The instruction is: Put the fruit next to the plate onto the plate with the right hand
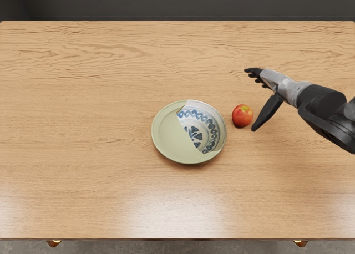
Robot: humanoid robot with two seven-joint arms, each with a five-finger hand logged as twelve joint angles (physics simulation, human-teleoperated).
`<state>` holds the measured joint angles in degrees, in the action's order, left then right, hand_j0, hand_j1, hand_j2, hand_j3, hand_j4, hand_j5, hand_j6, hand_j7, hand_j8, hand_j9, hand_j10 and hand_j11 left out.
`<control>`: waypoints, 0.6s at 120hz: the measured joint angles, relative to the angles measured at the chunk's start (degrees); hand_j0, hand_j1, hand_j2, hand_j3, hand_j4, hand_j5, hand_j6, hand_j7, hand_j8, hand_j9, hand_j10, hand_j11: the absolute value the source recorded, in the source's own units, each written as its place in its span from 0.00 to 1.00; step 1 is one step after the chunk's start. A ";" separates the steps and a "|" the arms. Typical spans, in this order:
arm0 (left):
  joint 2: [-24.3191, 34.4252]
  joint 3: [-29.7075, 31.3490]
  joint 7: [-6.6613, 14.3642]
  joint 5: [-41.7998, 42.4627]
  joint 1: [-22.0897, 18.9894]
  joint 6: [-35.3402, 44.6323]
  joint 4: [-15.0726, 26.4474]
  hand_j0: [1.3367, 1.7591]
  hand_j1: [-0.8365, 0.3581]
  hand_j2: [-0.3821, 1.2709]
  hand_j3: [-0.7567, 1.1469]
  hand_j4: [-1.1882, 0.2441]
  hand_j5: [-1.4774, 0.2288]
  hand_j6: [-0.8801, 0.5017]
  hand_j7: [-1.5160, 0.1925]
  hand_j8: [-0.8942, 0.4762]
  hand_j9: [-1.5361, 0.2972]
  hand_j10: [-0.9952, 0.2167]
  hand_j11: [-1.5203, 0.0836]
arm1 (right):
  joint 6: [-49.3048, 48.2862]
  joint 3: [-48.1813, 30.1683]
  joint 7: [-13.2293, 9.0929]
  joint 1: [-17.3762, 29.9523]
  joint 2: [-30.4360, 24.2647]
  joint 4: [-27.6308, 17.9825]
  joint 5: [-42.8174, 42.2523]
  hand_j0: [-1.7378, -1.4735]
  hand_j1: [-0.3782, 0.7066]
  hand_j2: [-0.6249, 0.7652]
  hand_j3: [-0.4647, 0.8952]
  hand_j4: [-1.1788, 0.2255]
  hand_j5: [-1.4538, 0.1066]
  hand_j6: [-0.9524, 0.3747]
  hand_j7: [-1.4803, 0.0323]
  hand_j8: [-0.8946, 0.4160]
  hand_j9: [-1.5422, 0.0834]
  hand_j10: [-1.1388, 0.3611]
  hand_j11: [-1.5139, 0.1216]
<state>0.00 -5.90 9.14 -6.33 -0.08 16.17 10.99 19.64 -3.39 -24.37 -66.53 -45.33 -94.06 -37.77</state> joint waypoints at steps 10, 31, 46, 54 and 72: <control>0.00 0.00 0.00 0.00 0.04 0.00 0.00 0.76 0.74 0.26 0.40 0.66 0.68 0.46 0.70 0.47 0.66 0.62 0.75 | 3.73 2.19 -1.13 -0.14 1.98 -0.18 -0.15 0.30 0.15 0.43 0.34 0.76 0.84 0.63 0.88 0.59 0.86 0.68 0.83; 0.00 0.00 0.00 0.00 0.00 0.00 0.00 0.76 0.74 0.26 0.40 0.66 0.68 0.46 0.70 0.47 0.66 0.62 0.75 | 11.14 5.87 -3.50 -0.45 5.18 0.11 -1.29 0.30 0.22 0.43 0.34 0.71 0.78 0.58 0.82 0.54 0.80 0.64 0.78; 0.00 0.00 0.00 0.00 0.07 0.00 0.00 0.76 0.74 0.26 0.40 0.66 0.68 0.46 0.70 0.47 0.66 0.62 0.75 | 14.09 7.76 -6.14 -0.56 6.32 0.56 -2.43 0.30 0.27 0.42 0.34 0.68 0.75 0.55 0.79 0.51 0.77 0.61 0.75; 0.00 0.00 0.00 0.00 0.00 0.00 0.00 0.76 0.74 0.26 0.40 0.66 0.68 0.46 0.70 0.47 0.66 0.62 0.75 | 14.69 8.19 -7.28 -0.58 7.02 0.90 -2.73 0.30 0.31 0.41 0.34 0.65 0.72 0.52 0.76 0.48 0.74 0.58 0.72; 0.00 0.00 0.00 0.00 0.01 0.00 0.00 0.76 0.74 0.26 0.40 0.66 0.68 0.46 0.70 0.47 0.66 0.62 0.75 | 15.21 8.50 -8.26 -0.76 8.44 2.33 -2.61 0.30 0.37 0.41 0.34 0.62 0.67 0.48 0.71 0.44 0.70 0.55 0.68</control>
<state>0.00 -5.90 9.14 -6.33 -0.08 16.17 10.99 34.85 5.11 -32.63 -67.29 -36.88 -91.73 -40.39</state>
